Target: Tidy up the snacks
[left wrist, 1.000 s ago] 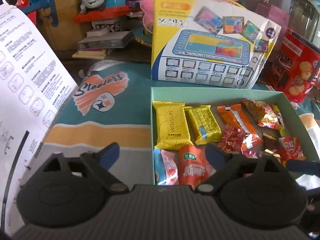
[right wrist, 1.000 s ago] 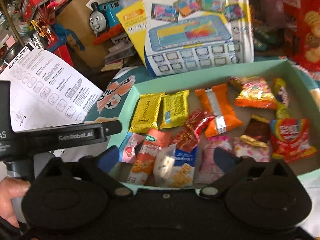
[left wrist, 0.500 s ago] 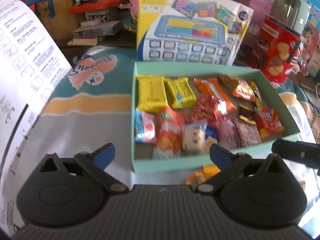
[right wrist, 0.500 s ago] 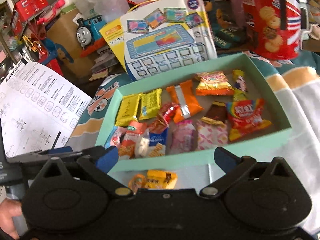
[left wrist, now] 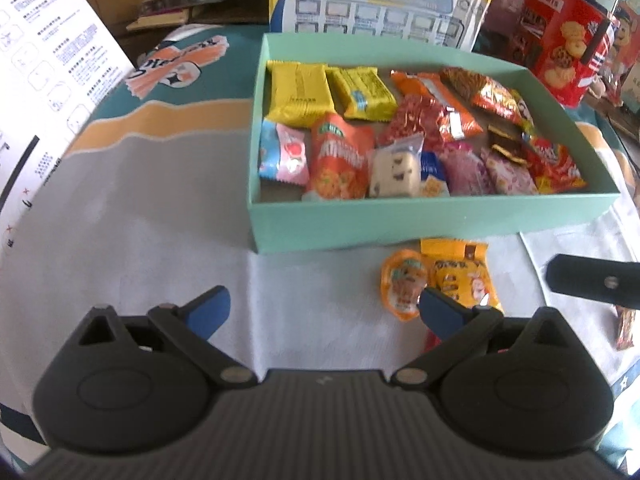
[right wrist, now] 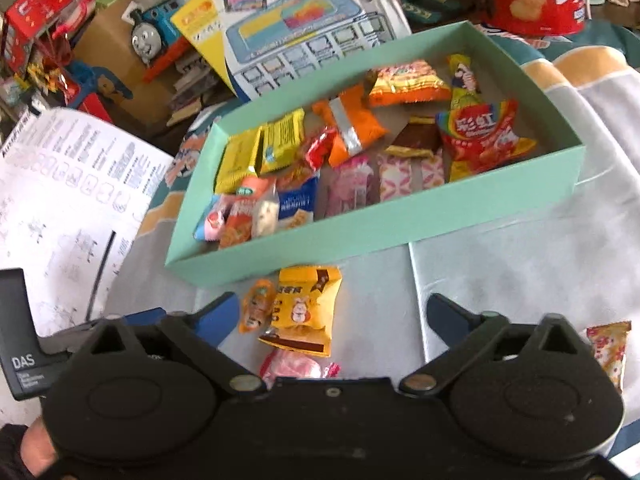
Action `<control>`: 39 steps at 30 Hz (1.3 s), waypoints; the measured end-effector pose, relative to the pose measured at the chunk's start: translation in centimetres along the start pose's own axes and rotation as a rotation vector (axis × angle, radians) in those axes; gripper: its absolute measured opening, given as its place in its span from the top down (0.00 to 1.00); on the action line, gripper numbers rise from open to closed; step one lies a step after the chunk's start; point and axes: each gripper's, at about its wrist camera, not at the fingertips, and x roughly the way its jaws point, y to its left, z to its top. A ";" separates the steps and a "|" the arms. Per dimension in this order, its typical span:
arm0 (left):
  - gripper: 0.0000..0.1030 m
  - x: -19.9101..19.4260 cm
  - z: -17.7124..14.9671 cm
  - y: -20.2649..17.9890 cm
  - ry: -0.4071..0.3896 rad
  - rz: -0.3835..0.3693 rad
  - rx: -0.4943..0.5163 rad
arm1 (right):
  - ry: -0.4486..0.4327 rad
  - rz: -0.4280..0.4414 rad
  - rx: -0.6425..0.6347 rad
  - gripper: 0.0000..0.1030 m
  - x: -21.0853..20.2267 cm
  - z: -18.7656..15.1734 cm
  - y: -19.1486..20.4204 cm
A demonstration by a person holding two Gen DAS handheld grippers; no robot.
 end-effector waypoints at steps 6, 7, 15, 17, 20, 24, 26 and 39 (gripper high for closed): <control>0.00 1.1 -0.5 0.8 0.030 -0.009 -0.003 | 0.054 0.006 -0.028 0.30 2.7 -0.1 1.6; 0.00 1.1 -0.6 1.0 0.033 -0.011 -0.007 | 0.061 0.011 -0.032 0.32 3.1 -0.1 1.9; 0.00 1.6 -1.1 2.0 0.059 -0.024 -0.026 | 0.078 -0.019 -0.104 0.56 5.8 -0.5 3.8; 0.00 1.7 -1.1 1.7 0.061 -0.024 -0.013 | 0.055 -0.040 -0.148 0.58 5.6 -0.6 4.0; 0.00 1.8 -0.8 1.1 0.062 -0.038 -0.004 | 0.042 -0.060 -0.145 0.60 5.1 -0.4 2.9; 0.00 1.9 -0.2 -0.2 0.055 -0.055 0.014 | 0.027 -0.094 -0.129 0.60 3.9 -0.3 1.0; 0.00 2.2 0.1 -1.1 0.052 -0.059 0.033 | 0.025 -0.102 -0.129 0.59 3.5 -0.3 0.4; 0.09 3.5 0.9 -3.0 0.073 -0.048 0.081 | 0.012 -0.119 -0.173 0.54 3.6 -0.4 0.0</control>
